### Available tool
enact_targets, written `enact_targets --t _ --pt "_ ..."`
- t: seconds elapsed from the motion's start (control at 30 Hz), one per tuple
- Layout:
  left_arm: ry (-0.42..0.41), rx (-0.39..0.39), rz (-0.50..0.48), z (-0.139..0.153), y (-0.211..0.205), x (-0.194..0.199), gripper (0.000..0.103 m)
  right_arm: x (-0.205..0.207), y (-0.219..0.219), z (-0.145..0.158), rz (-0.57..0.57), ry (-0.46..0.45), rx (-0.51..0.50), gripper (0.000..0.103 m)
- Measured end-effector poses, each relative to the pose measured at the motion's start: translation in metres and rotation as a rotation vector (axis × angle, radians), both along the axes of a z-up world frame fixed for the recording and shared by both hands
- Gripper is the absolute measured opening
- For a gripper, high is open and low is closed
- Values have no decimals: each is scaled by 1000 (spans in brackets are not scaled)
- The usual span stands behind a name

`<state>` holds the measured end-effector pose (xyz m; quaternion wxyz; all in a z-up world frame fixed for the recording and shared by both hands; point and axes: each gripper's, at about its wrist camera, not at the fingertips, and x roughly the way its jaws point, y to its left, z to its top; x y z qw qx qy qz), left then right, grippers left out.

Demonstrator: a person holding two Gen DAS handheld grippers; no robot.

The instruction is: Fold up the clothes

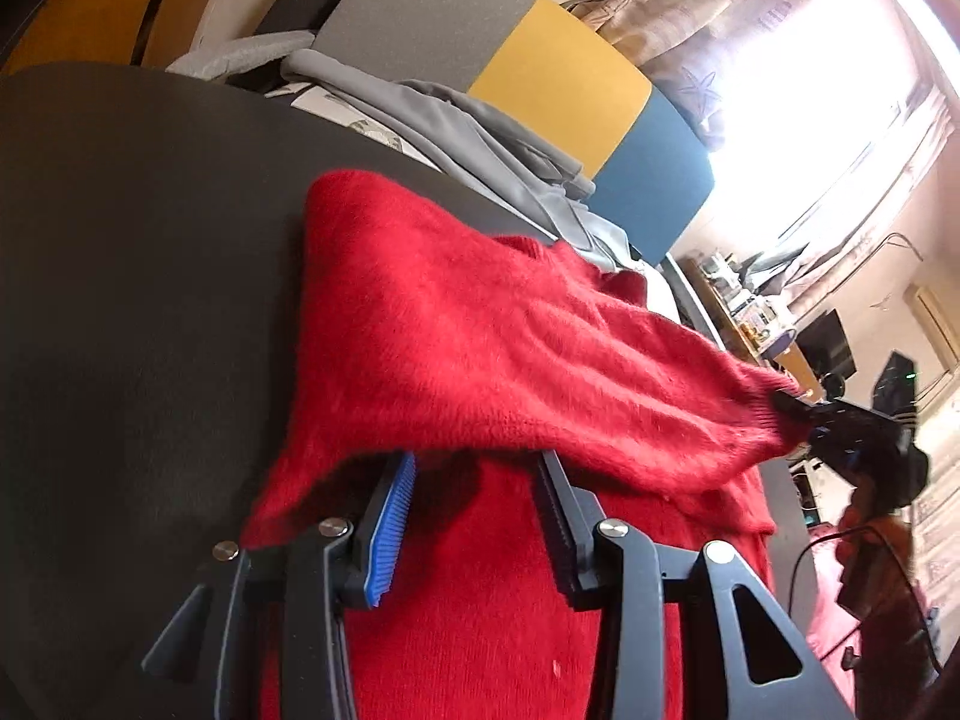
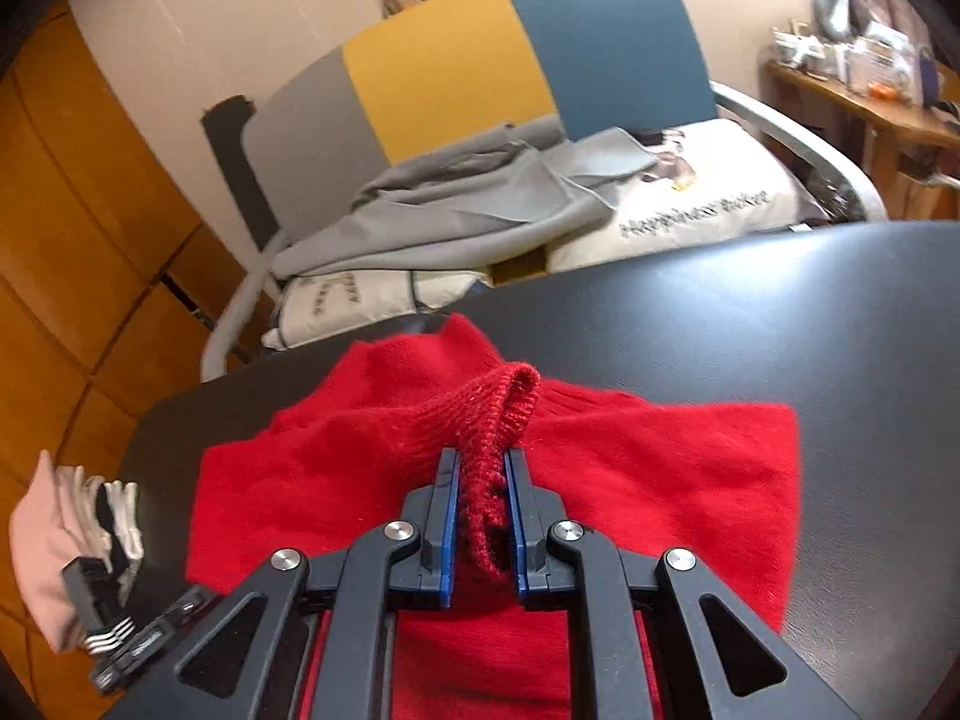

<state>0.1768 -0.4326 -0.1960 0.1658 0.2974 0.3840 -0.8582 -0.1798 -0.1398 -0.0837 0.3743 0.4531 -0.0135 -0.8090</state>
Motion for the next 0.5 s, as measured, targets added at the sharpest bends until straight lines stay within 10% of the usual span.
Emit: enact_targets --t 0.3,0.5 --pt "30 20 55 3 -8 25 44 -11 33 -34 -59 -68 43 14" --pt "3 -174 -9 37 5 4 44 -14 40 -41 -67 -98 36 14"
